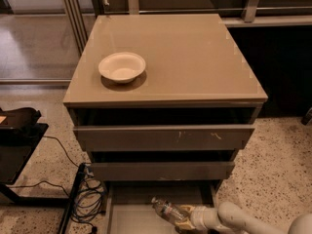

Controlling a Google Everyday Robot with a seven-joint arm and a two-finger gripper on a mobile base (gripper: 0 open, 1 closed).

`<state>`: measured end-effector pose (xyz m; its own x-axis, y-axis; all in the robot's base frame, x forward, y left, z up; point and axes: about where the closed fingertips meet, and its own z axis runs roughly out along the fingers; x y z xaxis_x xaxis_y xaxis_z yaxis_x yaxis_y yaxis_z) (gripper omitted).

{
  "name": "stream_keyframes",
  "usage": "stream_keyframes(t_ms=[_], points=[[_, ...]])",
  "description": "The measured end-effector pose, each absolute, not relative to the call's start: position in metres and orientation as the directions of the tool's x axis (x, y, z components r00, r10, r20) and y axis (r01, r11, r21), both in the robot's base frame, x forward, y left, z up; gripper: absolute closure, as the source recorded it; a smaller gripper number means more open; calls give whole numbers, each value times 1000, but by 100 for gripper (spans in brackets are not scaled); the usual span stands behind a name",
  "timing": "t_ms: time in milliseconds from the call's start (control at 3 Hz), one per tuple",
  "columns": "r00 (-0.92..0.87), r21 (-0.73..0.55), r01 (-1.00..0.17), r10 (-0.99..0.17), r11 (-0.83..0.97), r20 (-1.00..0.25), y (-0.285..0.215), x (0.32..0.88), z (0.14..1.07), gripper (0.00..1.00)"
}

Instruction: Pick water bottle from bottom drawer and place on counter

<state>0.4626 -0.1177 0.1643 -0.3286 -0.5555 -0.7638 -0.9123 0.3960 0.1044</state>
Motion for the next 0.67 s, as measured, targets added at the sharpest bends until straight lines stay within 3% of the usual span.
stream_keyframes(t_ms=[667], points=[[-272,115,-949,-577,294,-770,-170,480,265,100]])
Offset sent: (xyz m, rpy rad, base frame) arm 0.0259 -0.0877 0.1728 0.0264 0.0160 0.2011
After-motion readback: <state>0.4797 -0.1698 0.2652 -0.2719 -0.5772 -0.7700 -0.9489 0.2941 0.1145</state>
